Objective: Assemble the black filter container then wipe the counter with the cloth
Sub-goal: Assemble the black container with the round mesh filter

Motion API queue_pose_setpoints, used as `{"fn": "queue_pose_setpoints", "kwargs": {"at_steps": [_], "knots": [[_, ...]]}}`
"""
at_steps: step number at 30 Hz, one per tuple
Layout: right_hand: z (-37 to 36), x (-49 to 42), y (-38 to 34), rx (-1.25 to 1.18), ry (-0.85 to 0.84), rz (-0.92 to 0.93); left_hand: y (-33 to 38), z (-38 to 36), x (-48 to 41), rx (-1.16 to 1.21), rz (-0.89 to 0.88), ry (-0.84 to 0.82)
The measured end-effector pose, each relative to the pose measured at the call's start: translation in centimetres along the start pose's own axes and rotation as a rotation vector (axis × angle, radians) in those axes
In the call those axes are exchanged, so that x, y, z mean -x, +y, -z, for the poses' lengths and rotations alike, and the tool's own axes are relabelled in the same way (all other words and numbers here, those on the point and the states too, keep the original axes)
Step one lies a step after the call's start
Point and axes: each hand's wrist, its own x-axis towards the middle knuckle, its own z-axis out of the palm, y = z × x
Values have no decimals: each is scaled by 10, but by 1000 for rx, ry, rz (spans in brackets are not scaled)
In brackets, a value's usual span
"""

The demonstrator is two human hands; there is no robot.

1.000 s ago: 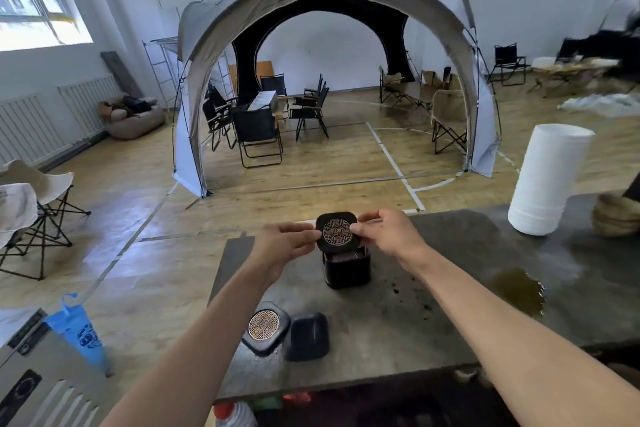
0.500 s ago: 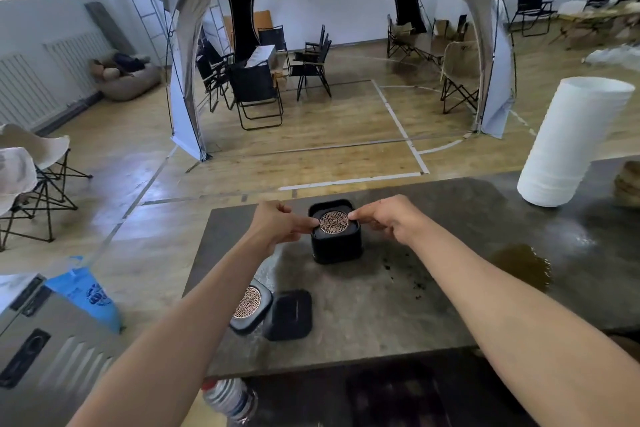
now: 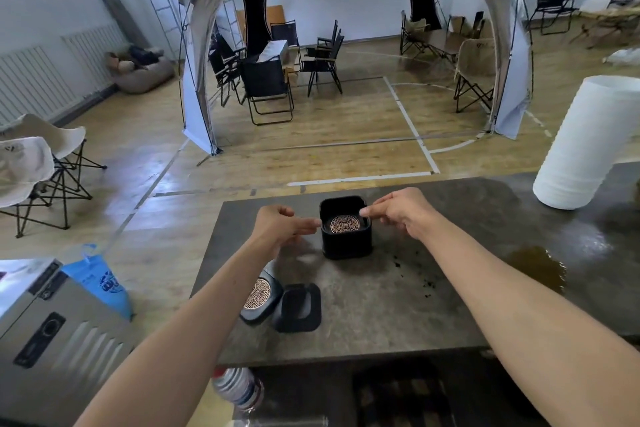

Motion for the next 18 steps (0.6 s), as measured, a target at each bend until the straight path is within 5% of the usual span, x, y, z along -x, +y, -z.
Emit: {"fn": "queue_pose_setpoints", "kwargs": {"at_steps": [5,8,13,18], "knots": [[-13,24,-16,74,164,351,2,49,21,-250,-83,-2],[-47,50,-24,91,34,494,-2,78,40,-461,-79,-1],[-115,61,-6,396,-283,430,-23,112,65,-807,7,14],[-154,62,20,616,-200,406,-46,126,84,-606,173,-87]]}}
